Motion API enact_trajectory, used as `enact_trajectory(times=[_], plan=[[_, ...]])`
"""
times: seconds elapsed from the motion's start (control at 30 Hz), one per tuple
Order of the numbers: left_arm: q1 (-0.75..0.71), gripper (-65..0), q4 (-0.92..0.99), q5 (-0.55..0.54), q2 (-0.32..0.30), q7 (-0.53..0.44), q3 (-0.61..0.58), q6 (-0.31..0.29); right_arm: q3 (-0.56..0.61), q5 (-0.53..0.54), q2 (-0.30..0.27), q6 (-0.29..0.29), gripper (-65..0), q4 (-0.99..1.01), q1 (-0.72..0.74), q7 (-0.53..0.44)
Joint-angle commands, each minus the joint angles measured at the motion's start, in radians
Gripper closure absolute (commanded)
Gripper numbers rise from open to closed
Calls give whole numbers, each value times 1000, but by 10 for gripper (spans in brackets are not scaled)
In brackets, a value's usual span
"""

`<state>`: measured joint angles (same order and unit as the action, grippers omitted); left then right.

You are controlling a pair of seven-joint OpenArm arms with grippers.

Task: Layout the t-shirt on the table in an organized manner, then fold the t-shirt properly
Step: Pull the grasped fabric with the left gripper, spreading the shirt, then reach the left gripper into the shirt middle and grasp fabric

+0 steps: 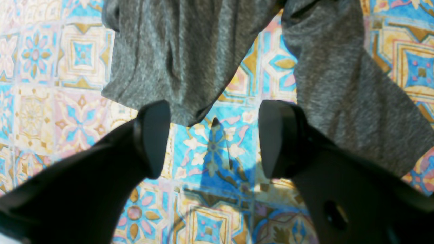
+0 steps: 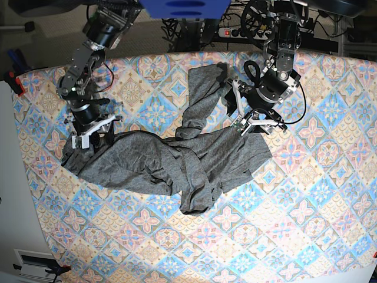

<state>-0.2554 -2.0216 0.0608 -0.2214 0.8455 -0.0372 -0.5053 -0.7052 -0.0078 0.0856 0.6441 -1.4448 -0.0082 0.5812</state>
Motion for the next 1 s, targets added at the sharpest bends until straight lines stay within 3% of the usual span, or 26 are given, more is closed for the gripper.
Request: enact_trajectory(times=[0.0,0.4,0.5,0.6,0.8,0.97], plan=[[8,-380,-18,-3,-2,-16,1,3,2,13,-14,9,-266,-3,11,-17],[0,-380,-18,-3,-2,-16,1,4,3,13,-34,9,-263,28,118,-17],[0,-380,-18,3,-2,-16,1,4,3,13,-34,9,-190,26,119,-17],[0,-380,-18,4,-2,-16,1,4,3,13,-34,9,-12,20,119,-16],[0,-380,-17,4,-2,-16,1,4,-11,13,-37,6,0,0,116,-14],[1,-380,-17,-2,-2,-16,1,4,-120,13,-36,6,0,-133,113,-8]])
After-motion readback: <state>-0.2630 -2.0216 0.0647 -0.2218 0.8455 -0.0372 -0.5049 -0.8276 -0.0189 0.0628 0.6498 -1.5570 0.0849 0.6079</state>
